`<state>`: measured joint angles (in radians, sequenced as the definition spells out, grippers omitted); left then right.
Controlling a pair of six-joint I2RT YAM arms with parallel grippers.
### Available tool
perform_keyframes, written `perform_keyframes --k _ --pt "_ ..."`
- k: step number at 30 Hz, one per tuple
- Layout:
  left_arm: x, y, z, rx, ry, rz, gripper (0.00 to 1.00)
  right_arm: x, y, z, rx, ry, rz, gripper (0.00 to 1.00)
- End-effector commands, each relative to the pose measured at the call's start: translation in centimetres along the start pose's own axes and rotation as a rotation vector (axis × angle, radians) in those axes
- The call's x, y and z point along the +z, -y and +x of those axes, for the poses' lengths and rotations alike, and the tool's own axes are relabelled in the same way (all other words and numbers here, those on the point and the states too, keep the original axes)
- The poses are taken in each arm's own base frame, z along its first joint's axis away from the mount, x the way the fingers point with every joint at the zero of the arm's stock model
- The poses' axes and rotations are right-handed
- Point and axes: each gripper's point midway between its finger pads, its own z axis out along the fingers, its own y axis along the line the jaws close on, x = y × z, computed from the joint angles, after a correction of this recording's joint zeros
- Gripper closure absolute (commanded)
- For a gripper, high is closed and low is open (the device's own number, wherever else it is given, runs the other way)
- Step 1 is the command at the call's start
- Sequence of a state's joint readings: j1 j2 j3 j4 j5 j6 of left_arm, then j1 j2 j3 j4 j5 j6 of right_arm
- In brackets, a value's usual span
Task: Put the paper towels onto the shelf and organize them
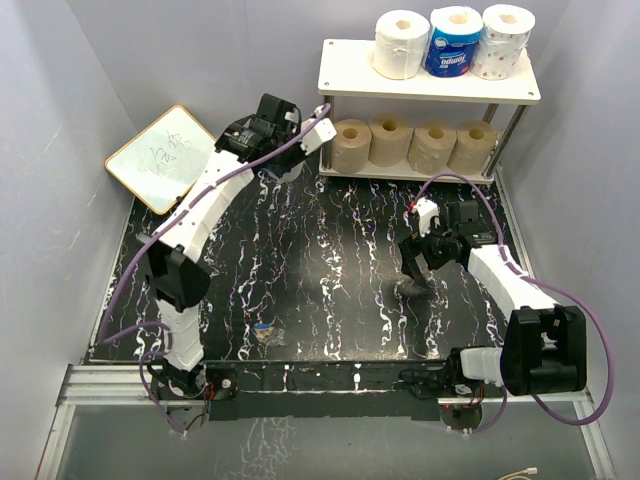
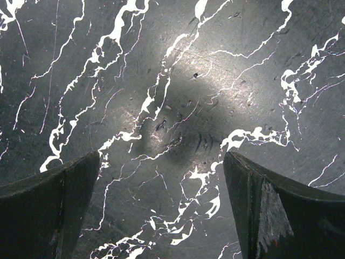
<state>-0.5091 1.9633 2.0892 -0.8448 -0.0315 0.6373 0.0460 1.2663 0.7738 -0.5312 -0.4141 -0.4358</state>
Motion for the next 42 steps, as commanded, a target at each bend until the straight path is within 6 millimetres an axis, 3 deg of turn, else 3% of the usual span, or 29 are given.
perform_keyframes --k 1,5,7,13,18,26,35,42 --pt "-10.0 -3.2 -7.3 0.219 0.237 -0.2 1.0 -0.1 0.5 -1.3 -0.011 0.024 0.013 0.02" --pt "-14.6 -5.4 -12.0 0.309 0.404 -0.369 1.0 0.0 0.5 -1.3 -0.013 0.023 0.012 0.02" --pt "-15.8 -6.2 -13.6 0.335 0.448 -0.4 1.0 -0.1 0.5 -1.2 -0.013 0.023 0.013 0.02" --pt "-17.1 -7.9 -17.9 0.35 0.575 -0.502 1.0 0.0 0.4 -1.2 -0.013 0.022 0.005 0.02" --pt "-17.4 -9.6 -20.8 0.185 0.711 -0.585 1.0 0.0 0.3 -1.1 -0.015 0.02 0.003 0.02" --pt "-13.8 -9.7 -22.7 -0.041 0.761 -0.559 1.0 0.0 0.4 -1.1 -0.017 0.021 0.004 0.02" --pt "-16.2 -9.5 -24.2 -0.187 0.874 -0.524 1.0 0.1 0.4 -1.0 -0.015 0.015 0.004 0.02" --pt "-16.4 -9.4 -24.5 -0.221 0.895 -0.511 1.0 0.2 0.5 -0.9 -0.011 0.011 0.006 0.02"
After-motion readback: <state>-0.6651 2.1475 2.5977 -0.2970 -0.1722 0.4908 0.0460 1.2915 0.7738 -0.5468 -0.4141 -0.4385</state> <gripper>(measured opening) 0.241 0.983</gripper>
